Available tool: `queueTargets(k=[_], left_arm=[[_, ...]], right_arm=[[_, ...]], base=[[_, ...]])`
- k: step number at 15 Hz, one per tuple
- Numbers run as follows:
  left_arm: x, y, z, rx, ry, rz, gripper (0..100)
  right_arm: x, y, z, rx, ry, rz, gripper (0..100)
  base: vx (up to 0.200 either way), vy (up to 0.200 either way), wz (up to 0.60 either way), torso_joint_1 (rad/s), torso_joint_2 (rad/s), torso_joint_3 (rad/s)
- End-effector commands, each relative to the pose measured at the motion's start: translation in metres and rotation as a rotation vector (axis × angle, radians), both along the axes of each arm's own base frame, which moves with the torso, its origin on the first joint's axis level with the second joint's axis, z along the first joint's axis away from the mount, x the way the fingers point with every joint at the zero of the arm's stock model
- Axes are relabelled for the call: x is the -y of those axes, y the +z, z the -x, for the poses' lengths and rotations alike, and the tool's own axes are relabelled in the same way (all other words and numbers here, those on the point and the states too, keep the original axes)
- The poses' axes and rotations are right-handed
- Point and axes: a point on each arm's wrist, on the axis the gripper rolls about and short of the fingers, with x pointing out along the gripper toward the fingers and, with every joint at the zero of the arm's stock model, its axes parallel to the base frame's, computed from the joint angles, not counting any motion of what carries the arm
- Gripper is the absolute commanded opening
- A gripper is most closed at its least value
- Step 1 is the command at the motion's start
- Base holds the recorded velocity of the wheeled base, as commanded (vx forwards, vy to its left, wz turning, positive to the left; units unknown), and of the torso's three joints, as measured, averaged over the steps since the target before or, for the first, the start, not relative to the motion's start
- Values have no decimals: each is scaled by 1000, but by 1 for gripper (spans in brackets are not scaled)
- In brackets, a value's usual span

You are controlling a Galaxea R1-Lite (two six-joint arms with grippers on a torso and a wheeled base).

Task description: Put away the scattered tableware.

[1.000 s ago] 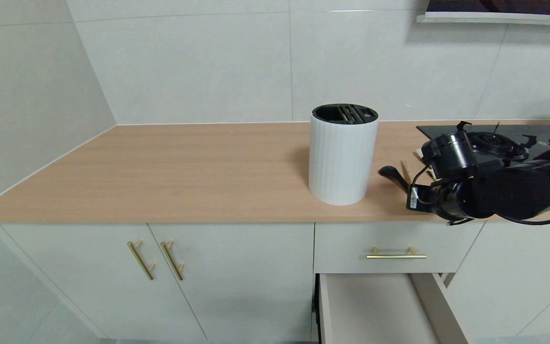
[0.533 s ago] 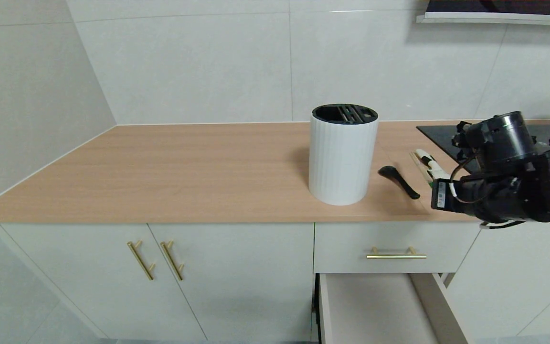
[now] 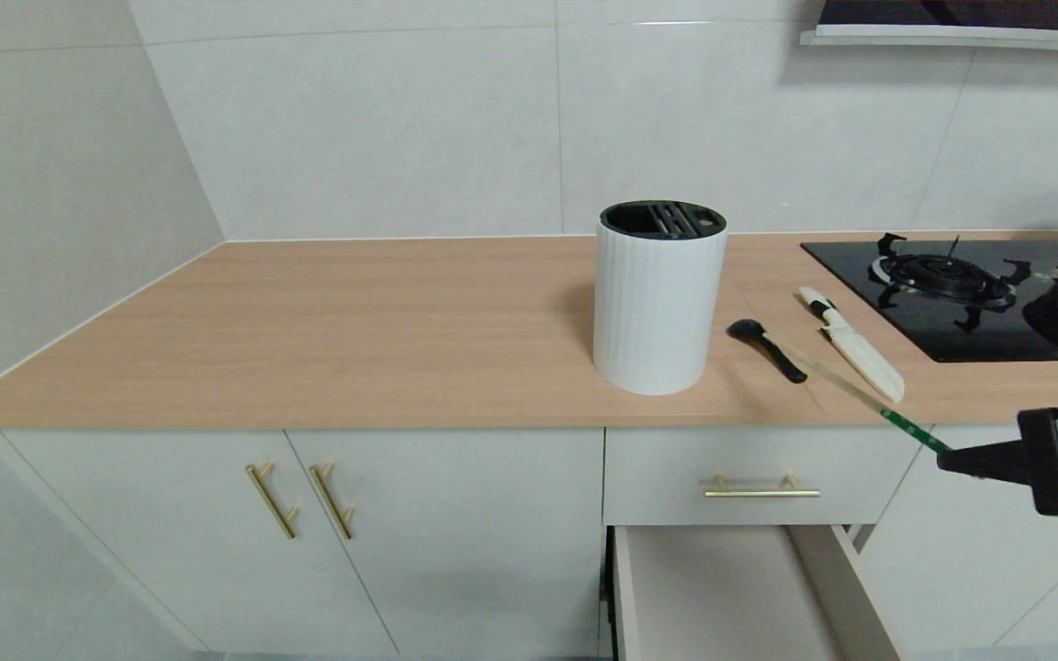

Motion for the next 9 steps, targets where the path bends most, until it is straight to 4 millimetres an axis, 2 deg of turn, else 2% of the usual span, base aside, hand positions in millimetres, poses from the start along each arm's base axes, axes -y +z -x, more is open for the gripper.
queueTargets(k=[1, 9], left_arm=[[0, 0, 0, -1, 0, 0, 100], [0, 0, 0, -1, 0, -1, 100]], right_arm=[[9, 9, 24, 30, 90, -37, 0], [6, -16, 27, -53, 232, 39, 0]], base=[[0, 0, 0, 0, 0, 0], [0, 0, 0, 0, 0, 0]])
